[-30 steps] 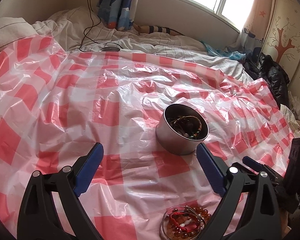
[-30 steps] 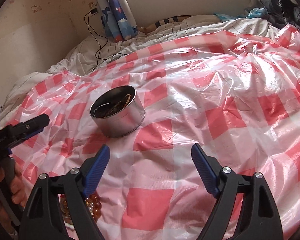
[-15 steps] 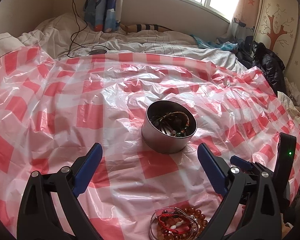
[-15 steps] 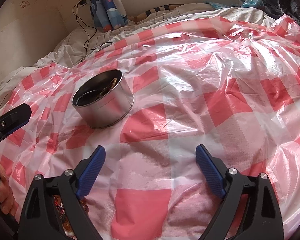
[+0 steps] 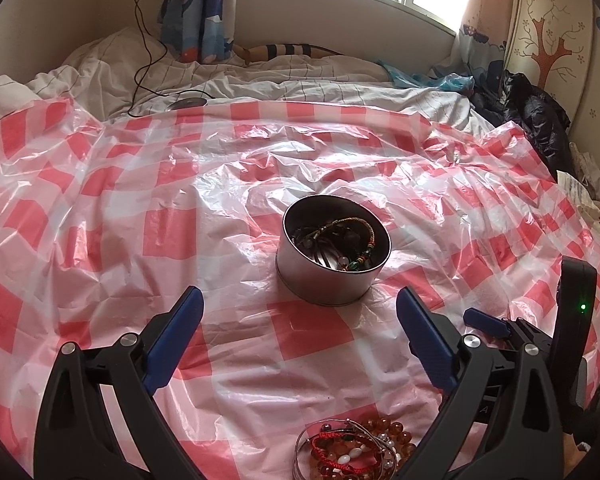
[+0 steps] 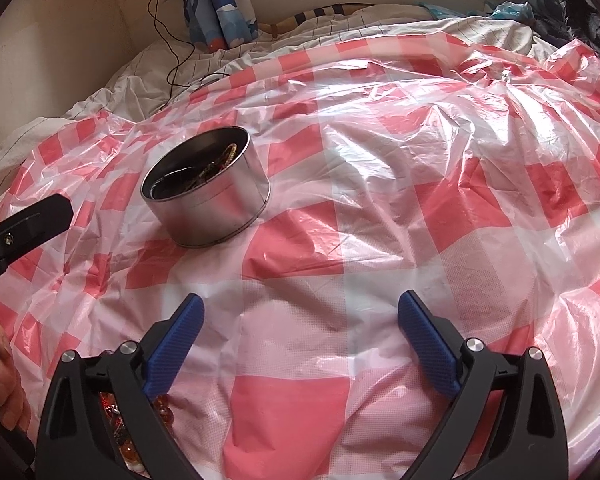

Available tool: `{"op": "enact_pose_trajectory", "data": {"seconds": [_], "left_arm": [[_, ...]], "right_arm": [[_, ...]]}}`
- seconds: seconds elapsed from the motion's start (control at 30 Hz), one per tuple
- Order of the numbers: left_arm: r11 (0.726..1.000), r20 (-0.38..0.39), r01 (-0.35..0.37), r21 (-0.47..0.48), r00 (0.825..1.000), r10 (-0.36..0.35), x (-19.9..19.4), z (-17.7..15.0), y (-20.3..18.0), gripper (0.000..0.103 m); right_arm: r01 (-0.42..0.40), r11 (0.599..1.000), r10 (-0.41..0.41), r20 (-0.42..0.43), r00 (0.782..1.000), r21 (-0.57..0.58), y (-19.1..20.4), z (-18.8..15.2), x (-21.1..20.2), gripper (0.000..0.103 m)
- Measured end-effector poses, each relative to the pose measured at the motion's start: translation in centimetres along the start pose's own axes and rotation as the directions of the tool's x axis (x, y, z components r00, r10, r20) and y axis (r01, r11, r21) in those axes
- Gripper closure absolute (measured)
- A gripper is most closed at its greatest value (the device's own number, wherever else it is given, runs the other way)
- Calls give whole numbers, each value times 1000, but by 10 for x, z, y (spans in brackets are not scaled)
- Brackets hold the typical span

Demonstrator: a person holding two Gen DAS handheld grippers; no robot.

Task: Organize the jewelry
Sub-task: 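Move both open tools back from the tin to the bracelet pile, then grasp the red and amber bead bracelets with the right tool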

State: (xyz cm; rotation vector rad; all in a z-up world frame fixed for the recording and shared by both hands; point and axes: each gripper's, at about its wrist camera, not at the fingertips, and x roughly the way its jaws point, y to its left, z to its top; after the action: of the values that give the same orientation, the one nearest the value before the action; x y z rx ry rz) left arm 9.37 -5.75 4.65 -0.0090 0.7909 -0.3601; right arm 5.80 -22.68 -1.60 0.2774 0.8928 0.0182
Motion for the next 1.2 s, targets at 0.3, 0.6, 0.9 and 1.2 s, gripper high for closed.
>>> {"op": "enact_pose_trajectory", "data": {"seconds": [0.3, 0.6, 0.9, 1.2], "left_arm": [[1000, -2, -5, 0, 1000, 5, 1, 1, 1, 9], [1000, -2, -2, -2, 1000, 2, 1, 1, 2, 9], [993, -31, 88, -84, 995, -91, -8, -6, 49, 9], [993, -26, 55, -108, 998, -58, -29, -22, 85, 9]], "right_arm": [[5, 1000, -5, -5, 1000, -6, 1, 0, 1, 8], [8, 1000, -8, -9, 1000, -10, 2, -1, 3, 7], [-37, 999, 38, -4, 999, 33, -3, 2, -2, 8], [-252, 940, 240, -80, 968, -232, 53, -7, -23, 33]]}}
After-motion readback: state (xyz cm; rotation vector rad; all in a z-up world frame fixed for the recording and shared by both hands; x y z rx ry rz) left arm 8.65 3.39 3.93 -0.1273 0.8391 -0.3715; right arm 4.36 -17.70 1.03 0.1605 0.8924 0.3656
